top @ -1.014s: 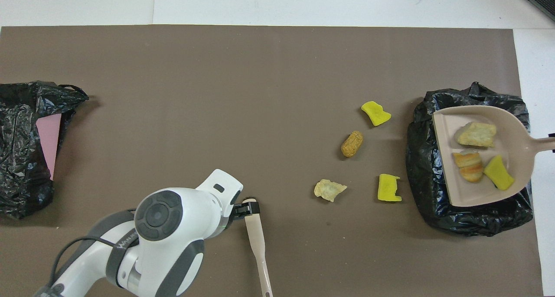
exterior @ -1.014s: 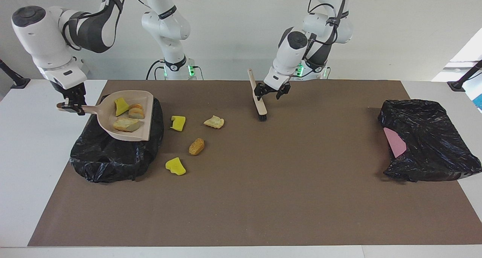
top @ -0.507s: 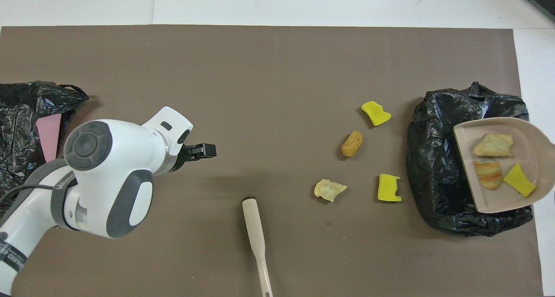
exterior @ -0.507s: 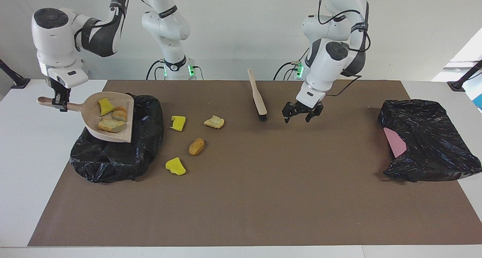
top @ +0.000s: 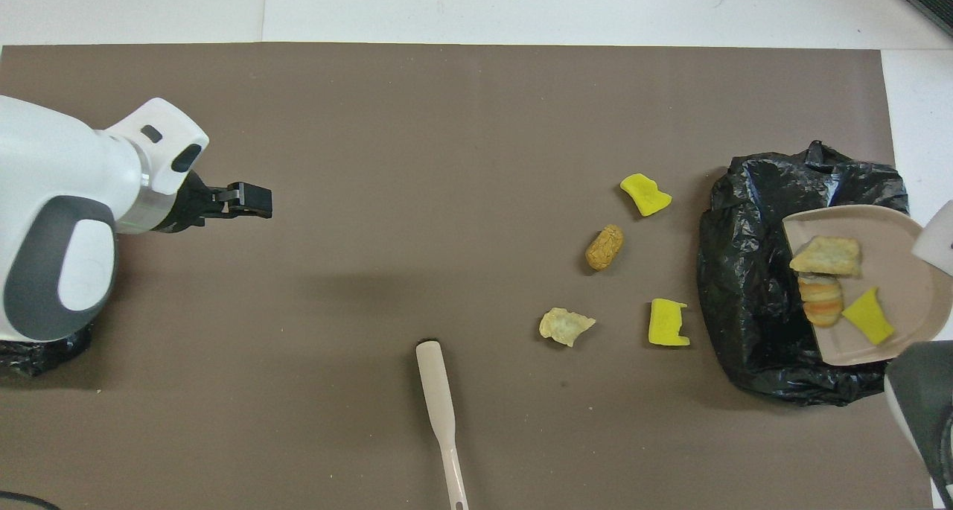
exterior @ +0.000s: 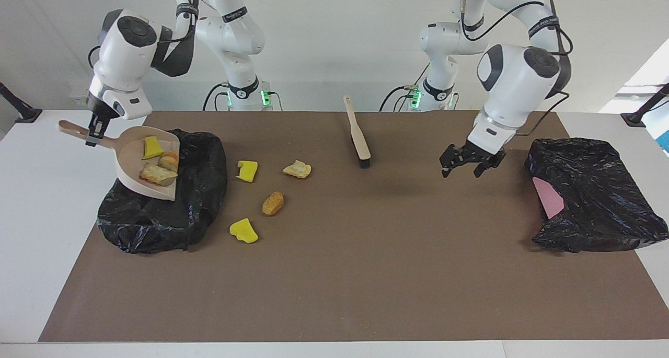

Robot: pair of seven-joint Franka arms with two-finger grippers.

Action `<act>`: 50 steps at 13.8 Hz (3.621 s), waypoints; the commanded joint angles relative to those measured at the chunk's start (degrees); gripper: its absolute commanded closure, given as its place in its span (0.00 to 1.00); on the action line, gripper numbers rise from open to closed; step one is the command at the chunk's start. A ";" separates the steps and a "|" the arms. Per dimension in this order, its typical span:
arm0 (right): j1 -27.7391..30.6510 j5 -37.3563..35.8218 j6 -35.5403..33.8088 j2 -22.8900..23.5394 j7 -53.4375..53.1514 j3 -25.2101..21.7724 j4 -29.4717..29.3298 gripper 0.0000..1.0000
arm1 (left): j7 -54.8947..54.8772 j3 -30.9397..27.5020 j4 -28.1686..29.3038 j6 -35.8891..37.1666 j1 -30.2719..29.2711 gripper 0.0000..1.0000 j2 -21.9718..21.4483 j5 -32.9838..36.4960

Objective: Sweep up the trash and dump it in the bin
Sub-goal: 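Tip the dustpan over the bag with the right gripper while the left gripper withdraws, then carry the empty dustpan back to the table center with the right gripper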

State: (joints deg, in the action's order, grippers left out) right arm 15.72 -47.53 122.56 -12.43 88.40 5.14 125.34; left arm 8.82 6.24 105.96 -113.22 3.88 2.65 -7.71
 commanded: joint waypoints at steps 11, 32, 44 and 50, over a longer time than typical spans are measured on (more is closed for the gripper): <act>-10.89 -19.17 -17.71 -5.94 -9.39 0.66 -1.14 1.00 | -4.78 0.44 -14.82 19.53 -5.29 0.00 0.60 7.36; -23.96 14.30 -36.05 22.86 -51.25 4.88 -41.18 1.00 | -8.99 -6.50 -12.45 20.23 2.53 0.00 -2.21 8.42; -43.48 35.05 -30.38 49.24 -116.65 4.71 -65.22 1.00 | -8.82 -6.50 -12.36 20.23 2.53 0.00 -2.21 8.33; -47.72 41.37 -20.97 54.96 -131.11 4.62 -65.39 1.00 | -8.82 -6.50 -11.75 20.23 2.79 0.00 -2.65 8.33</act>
State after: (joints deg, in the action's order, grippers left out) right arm -32.47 -9.27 100.79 40.71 -41.43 9.95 62.27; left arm 0.37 0.54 92.25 -93.33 5.64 1.93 -0.30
